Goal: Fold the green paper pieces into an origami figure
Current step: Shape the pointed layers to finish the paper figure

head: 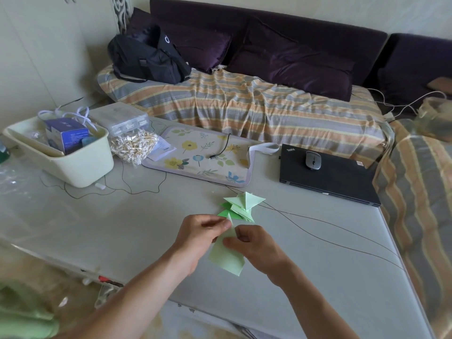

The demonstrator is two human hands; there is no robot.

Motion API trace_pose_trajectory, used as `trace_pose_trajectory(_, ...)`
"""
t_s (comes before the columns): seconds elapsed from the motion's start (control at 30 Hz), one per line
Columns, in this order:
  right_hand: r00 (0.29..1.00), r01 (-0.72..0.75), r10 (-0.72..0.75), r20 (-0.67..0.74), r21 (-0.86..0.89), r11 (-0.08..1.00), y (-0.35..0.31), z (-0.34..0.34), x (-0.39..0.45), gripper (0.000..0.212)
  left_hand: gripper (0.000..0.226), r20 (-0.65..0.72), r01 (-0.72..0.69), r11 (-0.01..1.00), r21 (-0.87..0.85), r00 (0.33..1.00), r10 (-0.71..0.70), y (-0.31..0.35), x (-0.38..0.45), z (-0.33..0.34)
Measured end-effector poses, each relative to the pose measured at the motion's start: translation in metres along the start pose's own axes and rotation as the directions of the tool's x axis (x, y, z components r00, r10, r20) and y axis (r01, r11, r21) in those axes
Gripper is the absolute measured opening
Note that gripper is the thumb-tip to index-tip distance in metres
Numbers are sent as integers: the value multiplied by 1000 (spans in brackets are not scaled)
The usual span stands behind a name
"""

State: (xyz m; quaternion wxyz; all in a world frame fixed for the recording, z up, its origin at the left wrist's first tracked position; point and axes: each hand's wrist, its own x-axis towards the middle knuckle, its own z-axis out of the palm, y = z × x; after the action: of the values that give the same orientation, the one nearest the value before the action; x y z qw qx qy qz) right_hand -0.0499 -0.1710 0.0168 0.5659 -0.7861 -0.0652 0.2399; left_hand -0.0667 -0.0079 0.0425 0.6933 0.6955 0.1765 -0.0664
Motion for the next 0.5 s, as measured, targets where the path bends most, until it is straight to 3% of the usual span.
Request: trace_pose_trajectory(0.5, 999, 42, -42, 34, -7, 999, -5, -1, -2, 18, 12, -74, 33, 997, -73, 996, -39, 1, 1, 3)
